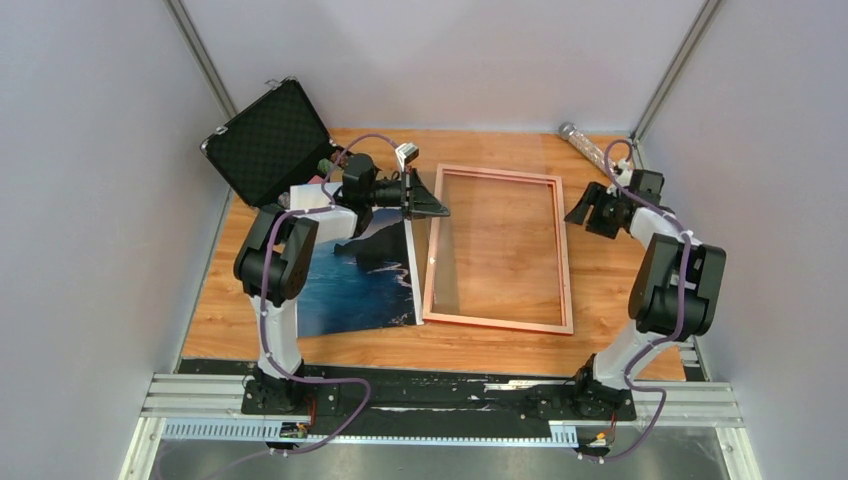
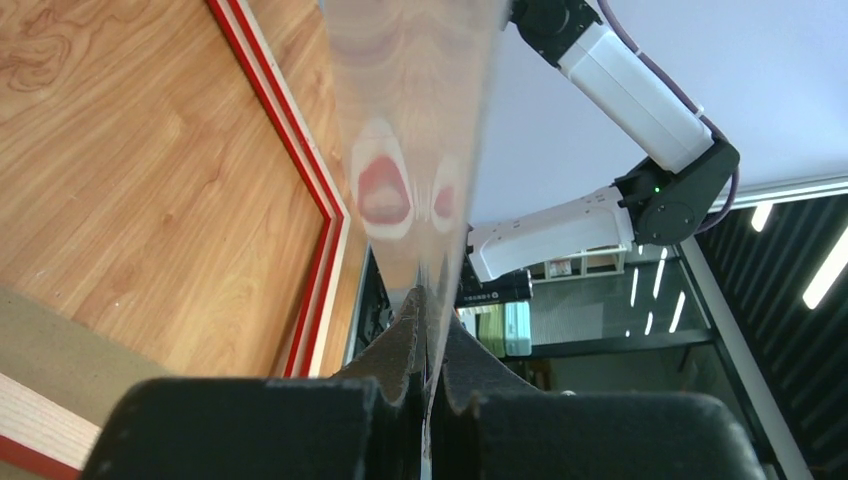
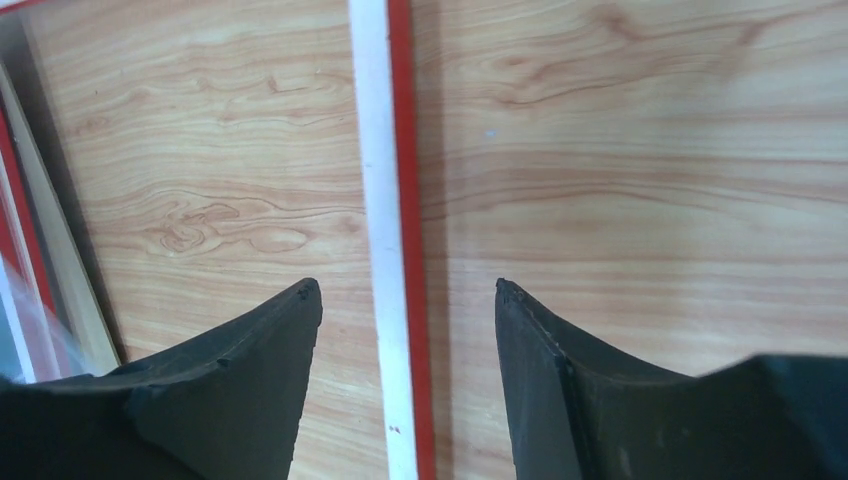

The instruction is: Put the photo into the frame

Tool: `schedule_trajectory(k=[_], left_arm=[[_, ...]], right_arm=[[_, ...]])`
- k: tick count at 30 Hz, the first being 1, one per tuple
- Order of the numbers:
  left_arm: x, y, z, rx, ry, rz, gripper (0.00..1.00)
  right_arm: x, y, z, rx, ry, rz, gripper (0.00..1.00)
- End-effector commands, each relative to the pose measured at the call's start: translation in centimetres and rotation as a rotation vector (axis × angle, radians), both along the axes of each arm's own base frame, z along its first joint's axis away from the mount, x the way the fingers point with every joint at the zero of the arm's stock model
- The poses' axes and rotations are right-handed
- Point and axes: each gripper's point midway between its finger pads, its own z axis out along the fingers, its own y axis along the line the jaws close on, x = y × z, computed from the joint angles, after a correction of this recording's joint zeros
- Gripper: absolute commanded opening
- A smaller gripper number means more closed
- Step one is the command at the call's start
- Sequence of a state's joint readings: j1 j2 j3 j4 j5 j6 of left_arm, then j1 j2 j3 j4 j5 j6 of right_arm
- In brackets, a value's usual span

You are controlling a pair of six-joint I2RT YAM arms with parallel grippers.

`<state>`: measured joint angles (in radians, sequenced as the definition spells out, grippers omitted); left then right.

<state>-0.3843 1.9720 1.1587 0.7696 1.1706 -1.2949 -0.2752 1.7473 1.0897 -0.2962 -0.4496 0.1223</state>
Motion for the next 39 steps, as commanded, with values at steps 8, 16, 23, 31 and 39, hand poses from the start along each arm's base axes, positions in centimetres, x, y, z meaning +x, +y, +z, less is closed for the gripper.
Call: schedule_trajectory(k=[8, 16, 23, 31, 39], left_arm=[[0.3, -1.7, 0.5, -0.05, -0.06, -0.045, 0.0], [0.3, -2.6, -0.9, 0.0, -0.084, -0.082, 0.0], [0.2, -3.3, -2.2, 0.038, -0.066, -0.106, 0.0], [-0.1, -3.8, -3.4, 0.085, -0.055, -0.142, 0.0], [-0.2, -3.7, -4.2, 0.115, -0.059, -0.156, 0.0]], right_arm=[[-2.3, -4.3, 3.5, -0.01, -0.097, -0.074, 0.63], [-2.9, -4.9, 3.5, -0.012, -0.099, -0.08, 0.61], [-3.4, -4.9, 3.1, -0.007, -0.091, -0.081, 0.6], [-3.8, -4.8, 2.7, 0.009, -0.088, -0.082, 0.61], [-4.0, -4.7, 2.5, 0.019, -0.085, -0.08, 0.61]])
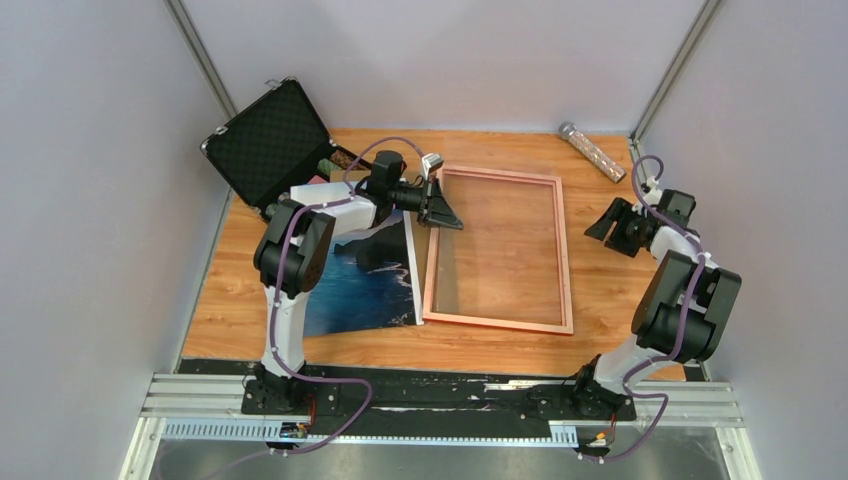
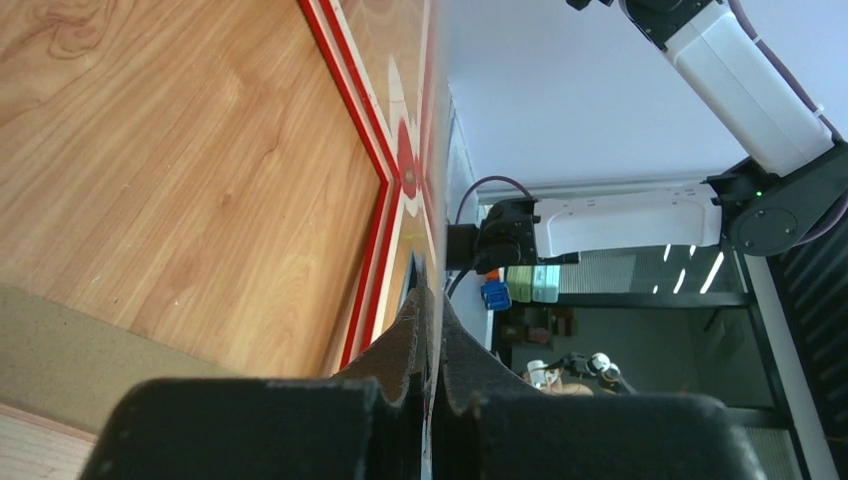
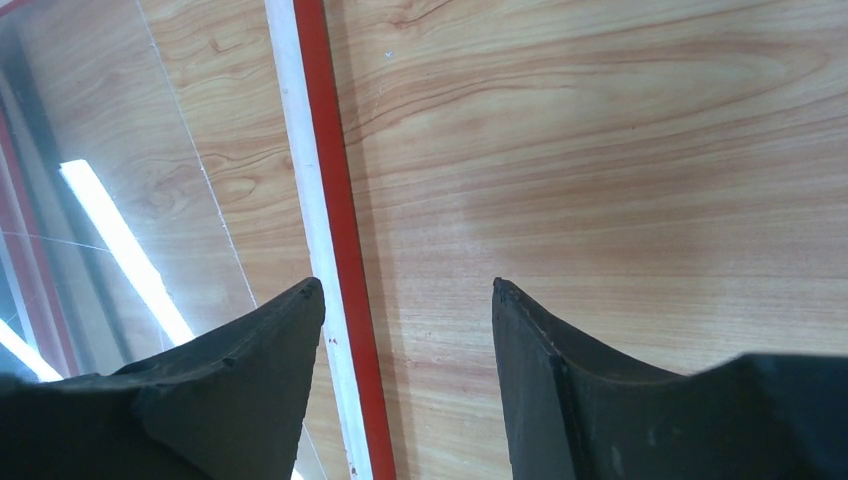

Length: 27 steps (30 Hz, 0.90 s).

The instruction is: Put the photo into the frame

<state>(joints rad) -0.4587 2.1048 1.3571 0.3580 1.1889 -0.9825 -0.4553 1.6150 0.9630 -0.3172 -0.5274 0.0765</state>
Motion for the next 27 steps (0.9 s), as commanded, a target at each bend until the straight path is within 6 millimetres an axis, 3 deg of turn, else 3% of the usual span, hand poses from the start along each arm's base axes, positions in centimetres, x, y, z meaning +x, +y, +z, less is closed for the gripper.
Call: schedule_trajectory(k=[1, 18, 27], left_arm=[[0.0, -0.2, 0.5, -0.015, -0.061, -0.044, 0.0], [0.2, -0.4, 0.2, -0.008, -0.067, -0.06, 0.0], [0.3, -0.4, 0.1, 0.002, -0.081, -0.066, 0.0]], right_arm=[[0.4, -0.1, 1.6, -0.016, -0.064, 0.018, 0.61], [0.0, 0.1, 0.8, -0.004, -0.048, 0.022, 0.61], [0.6, 1.2, 1.3, 0.015, -0.065, 0.059, 0.59]])
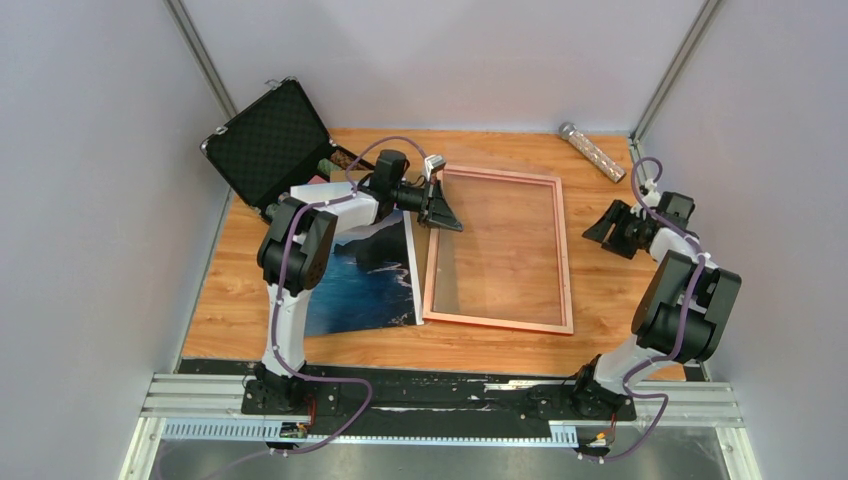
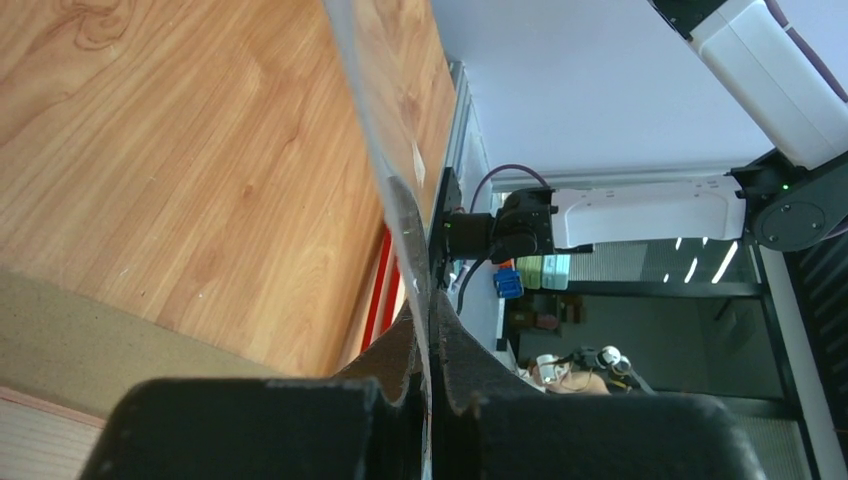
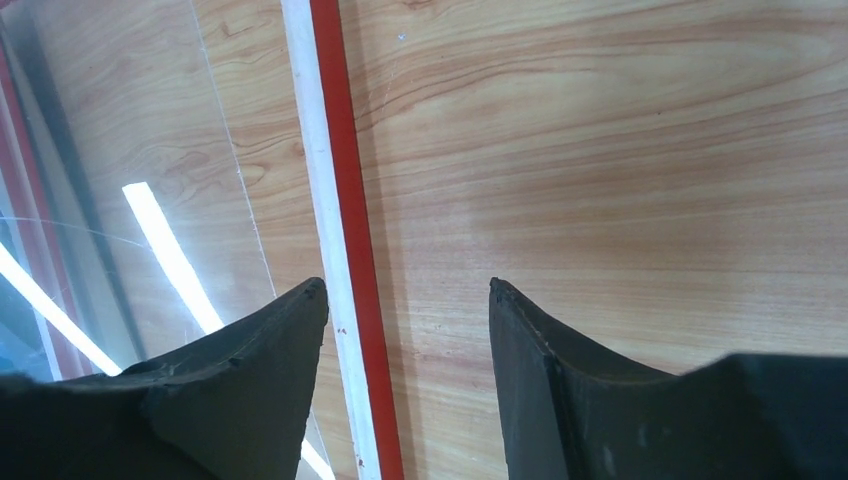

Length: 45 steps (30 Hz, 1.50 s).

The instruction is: Put the photo into the frame

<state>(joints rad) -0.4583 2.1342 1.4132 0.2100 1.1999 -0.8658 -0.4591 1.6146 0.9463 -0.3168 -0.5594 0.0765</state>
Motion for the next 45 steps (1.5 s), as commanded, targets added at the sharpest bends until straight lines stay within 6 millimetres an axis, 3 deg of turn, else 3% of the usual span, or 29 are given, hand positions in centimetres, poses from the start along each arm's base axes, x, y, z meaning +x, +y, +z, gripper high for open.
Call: schedule_trajectory(k=[1, 7, 14, 21, 45], left_arm=[[0.2, -0.5, 1.4, -0.035, -0.077, -0.041, 0.0], [0.2, -0.4, 1.4, -0.03, -0.086, -0.044, 0.0], [0.3, -0.4, 1.1, -0.025, -0.087, -0.046, 0.0], [0.3, -0.5, 1.0, -0.025, -0.086, -0.05, 0.0], [0.6, -0.4, -0.2, 0.009, -0.097, -0.049, 0.0]], right_arm=[[1.1, 0.9, 1.6, -0.018, -0.068, 0.051, 0.58], [2.2, 2.7, 1.4, -0.07, -0.064, 0.113, 0.53], [2.7, 4.5, -0.7, -0.093, -0.01, 0.17, 0.5], [2.6, 4.6, -1.9, -0.103, 0.019, 0.181, 0.46], [2.5, 5.0, -3.0, -0.087, 0.045, 0.196, 0.37]])
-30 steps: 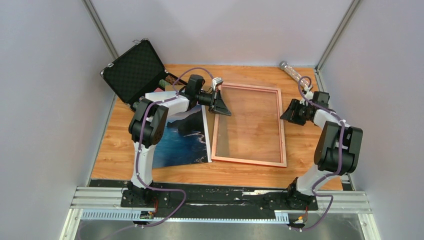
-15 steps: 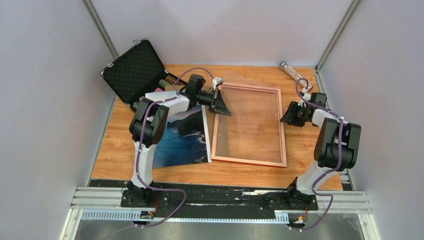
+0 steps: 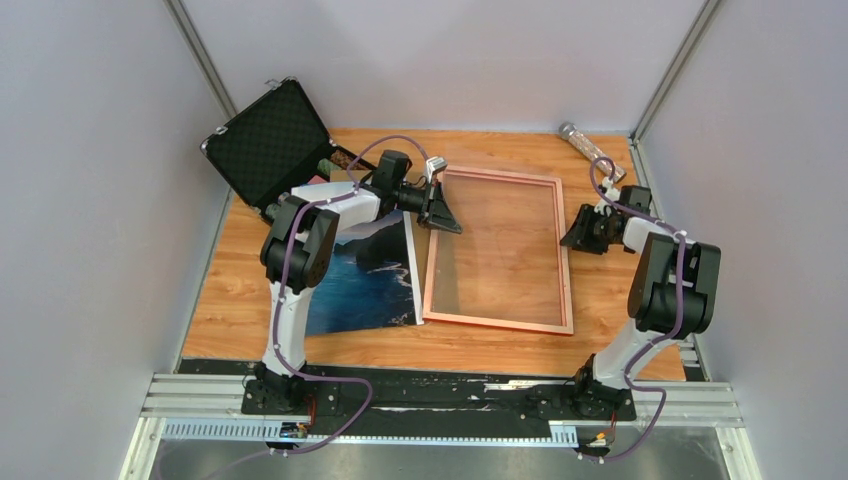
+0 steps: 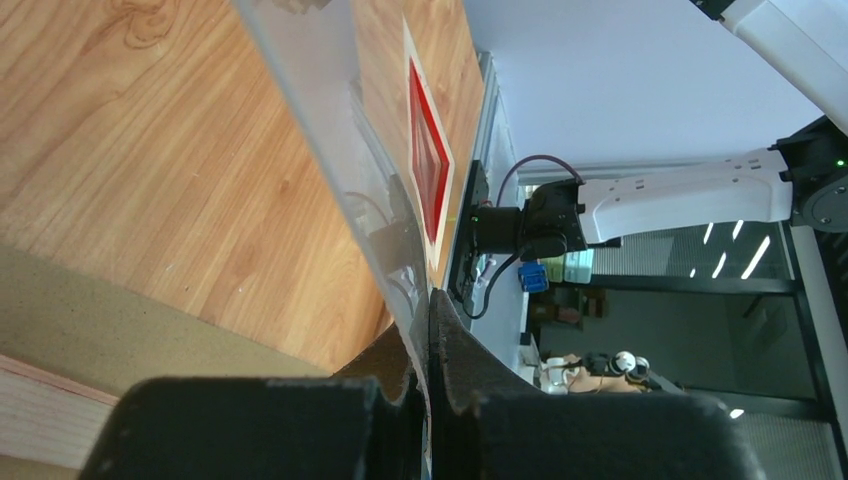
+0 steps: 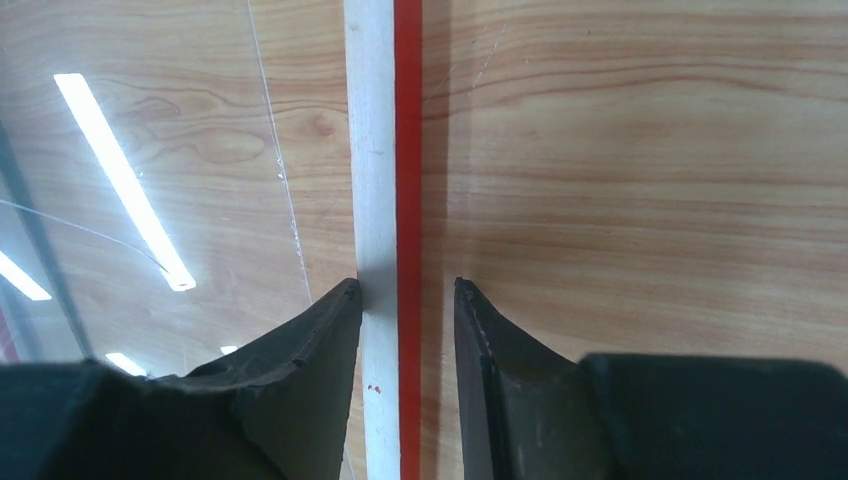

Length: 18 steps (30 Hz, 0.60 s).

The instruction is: Put the photo into the frame

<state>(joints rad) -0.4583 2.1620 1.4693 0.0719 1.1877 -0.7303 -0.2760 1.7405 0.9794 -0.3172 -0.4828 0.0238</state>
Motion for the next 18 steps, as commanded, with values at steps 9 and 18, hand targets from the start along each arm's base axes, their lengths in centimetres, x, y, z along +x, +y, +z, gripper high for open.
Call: schedule_trajectory(k=[9, 18], left_arm=[[0.4, -0.3, 0.0, 0.019, -0.061, -0.03, 0.0], [0.5, 0.0, -1.2, 0.067, -0.063, -0.023, 0.0]], right_arm=[[1.5, -0.1, 1.0, -0.017, -0.052, 0.024, 0.27], [1.4, -0.1, 0.8, -0.013, -0.049, 0.025, 0.21]])
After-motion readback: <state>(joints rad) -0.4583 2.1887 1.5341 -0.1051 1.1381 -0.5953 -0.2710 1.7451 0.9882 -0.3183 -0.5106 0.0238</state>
